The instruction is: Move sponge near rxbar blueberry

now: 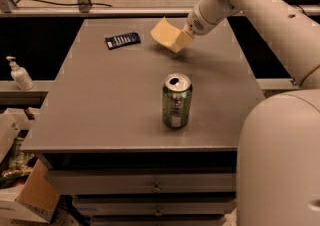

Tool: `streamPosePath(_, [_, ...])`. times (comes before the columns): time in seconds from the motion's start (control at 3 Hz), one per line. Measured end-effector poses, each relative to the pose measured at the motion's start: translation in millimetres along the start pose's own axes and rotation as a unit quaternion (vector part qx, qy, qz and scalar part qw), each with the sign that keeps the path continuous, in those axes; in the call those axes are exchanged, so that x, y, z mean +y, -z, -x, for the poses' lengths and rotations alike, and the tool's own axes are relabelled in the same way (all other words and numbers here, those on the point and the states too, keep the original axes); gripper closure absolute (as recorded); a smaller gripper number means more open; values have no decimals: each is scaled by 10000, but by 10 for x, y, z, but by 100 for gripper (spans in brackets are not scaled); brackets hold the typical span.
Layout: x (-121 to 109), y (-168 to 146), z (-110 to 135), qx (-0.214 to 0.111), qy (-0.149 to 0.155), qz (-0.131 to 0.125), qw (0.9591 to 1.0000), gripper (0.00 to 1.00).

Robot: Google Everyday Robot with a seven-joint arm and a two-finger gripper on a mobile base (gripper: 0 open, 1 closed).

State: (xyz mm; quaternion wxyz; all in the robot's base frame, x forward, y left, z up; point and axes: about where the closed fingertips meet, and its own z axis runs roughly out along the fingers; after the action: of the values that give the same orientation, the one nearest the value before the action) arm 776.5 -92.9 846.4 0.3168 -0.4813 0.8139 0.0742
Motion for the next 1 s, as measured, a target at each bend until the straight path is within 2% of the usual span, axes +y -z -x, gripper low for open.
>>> streamPosePath(0.67, [-79, -304, 282, 188, -18, -152, 9997, 100])
streamPosePath(1.0, [-104, -402, 306, 352, -11, -176, 9992, 85])
